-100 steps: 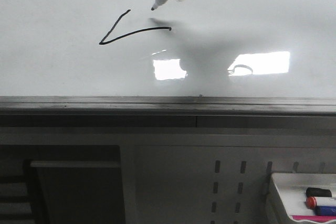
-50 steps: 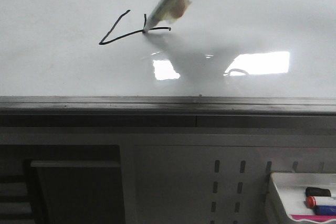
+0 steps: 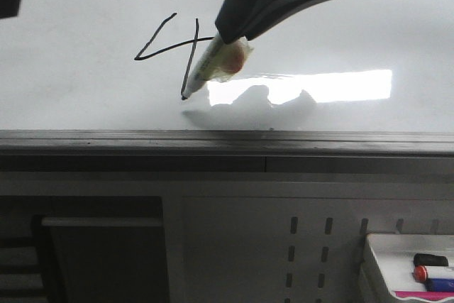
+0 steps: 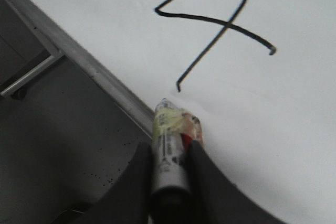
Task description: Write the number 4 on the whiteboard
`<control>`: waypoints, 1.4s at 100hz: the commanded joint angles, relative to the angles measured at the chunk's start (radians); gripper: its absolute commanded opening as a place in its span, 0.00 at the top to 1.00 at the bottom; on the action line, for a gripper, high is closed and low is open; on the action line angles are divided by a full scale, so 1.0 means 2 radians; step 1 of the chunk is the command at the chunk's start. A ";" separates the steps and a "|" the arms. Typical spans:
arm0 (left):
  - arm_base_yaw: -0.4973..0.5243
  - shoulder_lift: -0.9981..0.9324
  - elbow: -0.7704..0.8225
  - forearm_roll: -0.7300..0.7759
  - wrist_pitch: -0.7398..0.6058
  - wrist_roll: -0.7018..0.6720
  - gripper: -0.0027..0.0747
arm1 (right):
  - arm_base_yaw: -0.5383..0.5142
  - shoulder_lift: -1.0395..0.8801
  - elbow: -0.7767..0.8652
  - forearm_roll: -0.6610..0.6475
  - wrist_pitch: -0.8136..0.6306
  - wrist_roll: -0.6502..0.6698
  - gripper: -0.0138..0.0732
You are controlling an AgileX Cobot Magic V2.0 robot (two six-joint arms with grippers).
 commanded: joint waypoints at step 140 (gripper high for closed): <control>-0.021 0.150 -0.035 0.003 -0.148 -0.005 0.99 | 0.094 -0.022 -0.085 0.011 0.062 -0.012 0.92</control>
